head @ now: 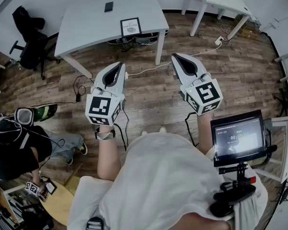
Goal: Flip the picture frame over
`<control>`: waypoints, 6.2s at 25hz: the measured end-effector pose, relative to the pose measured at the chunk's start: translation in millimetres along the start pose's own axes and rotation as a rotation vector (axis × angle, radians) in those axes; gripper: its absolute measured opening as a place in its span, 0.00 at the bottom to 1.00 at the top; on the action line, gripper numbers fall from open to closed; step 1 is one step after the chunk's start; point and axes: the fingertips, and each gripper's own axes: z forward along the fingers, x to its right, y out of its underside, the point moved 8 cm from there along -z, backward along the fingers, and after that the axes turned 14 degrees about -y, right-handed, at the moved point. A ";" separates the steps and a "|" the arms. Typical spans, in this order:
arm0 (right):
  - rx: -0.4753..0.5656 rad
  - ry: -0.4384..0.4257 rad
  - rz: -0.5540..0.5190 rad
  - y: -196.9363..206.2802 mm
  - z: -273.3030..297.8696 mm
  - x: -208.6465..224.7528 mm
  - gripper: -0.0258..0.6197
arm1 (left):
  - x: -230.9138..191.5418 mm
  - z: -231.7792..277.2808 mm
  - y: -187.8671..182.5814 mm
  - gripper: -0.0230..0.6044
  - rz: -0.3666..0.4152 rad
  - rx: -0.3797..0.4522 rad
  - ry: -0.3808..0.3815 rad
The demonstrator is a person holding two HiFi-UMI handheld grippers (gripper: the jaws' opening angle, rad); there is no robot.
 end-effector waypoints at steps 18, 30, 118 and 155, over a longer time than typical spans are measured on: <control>0.024 0.045 -0.039 -35.6 8.7 -11.6 0.04 | -37.5 -3.0 -16.4 0.04 0.015 -0.043 0.001; 0.000 -0.007 -0.039 4.2 43.1 -22.9 0.04 | -46.4 8.1 22.9 0.04 0.010 -0.043 0.023; -0.491 -0.186 -0.902 376.0 389.0 222.5 0.32 | -123.7 403.2 368.2 0.24 1.207 -0.259 -0.091; -0.474 -0.101 -0.900 335.7 383.5 227.6 0.19 | -124.0 400.8 321.6 0.18 1.201 -0.214 -0.080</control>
